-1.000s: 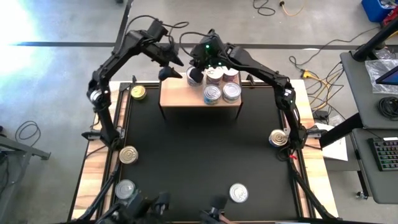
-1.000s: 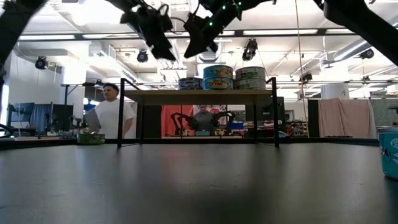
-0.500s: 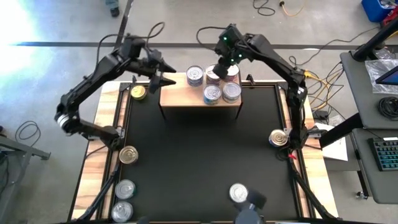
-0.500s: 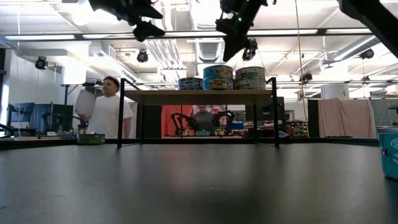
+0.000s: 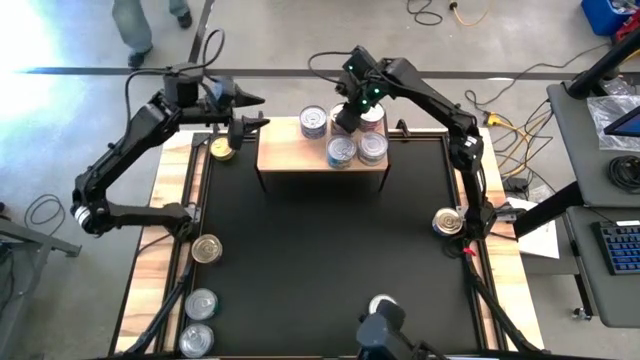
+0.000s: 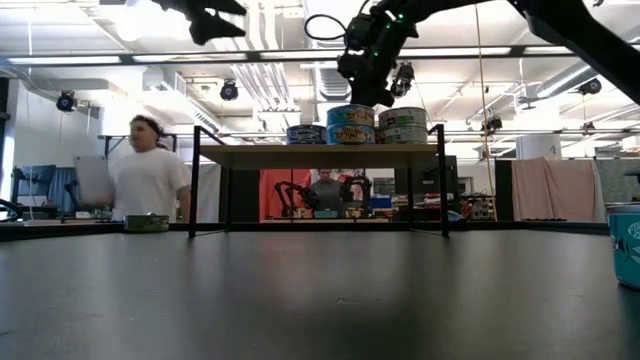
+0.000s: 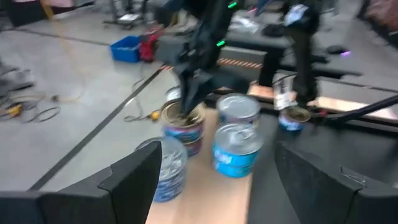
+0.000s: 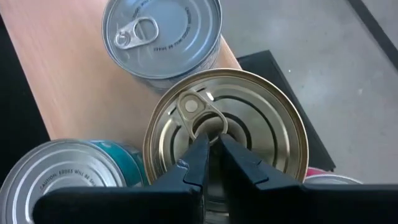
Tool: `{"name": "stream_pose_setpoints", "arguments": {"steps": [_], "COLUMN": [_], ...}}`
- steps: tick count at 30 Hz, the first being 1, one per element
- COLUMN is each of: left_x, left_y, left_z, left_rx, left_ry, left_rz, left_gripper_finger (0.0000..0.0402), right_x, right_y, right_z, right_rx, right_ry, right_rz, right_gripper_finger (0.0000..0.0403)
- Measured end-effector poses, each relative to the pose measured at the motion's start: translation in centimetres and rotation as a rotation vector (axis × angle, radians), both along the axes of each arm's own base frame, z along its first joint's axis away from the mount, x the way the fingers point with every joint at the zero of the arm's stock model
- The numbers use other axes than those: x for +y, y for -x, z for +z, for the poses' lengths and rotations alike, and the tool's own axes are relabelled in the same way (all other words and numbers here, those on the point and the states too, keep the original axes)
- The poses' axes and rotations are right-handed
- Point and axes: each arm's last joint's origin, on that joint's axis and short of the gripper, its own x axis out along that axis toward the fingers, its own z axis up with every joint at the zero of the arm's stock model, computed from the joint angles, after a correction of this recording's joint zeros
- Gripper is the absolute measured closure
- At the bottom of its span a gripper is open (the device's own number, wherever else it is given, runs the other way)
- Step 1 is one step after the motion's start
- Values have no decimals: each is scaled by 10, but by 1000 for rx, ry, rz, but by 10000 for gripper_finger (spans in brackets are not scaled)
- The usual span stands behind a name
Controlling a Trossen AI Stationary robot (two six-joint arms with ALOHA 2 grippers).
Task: Stack canned seafood by type on shelf
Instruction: Stack the blue tuna can on top of the other blue tuna can on the shelf, then put the green tuna can on the shelf
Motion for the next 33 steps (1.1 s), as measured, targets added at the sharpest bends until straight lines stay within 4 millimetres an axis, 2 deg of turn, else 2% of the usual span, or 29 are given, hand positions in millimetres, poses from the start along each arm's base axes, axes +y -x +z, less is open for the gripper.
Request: {"name": "stream_pose_setpoints", "arguments": {"steps": [10, 18, 23, 28, 30, 33], "left_x": [-18, -35, -45, -55, -59, -62], "left_y": [11, 16, 20, 25, 30, 44], "left_z": [14, 14, 6, -6, -18, -38], "left_rx": [-46, -22, 40, 48, 89, 209], "left_ry": [50, 100, 219, 320, 358, 361], "left_rz": [-71, -101, -104, -81, -14, 243], "left_gripper_finger": [107, 107, 106, 106, 106, 106], "right_x": [-1, 6, 32, 67, 84, 112], "right_y": [-9, -10, -13, -23, -26, -33], "right_z": [-3, 9, 33, 52, 58, 63], "right_rx": [-26, -60, -111, -165, -180, -196], "right_ry": [32, 101, 203, 278, 293, 301], "right_rz": [16, 70, 190, 317, 367, 446], "right_gripper_finger": [375, 375, 375, 375, 375, 375]}}
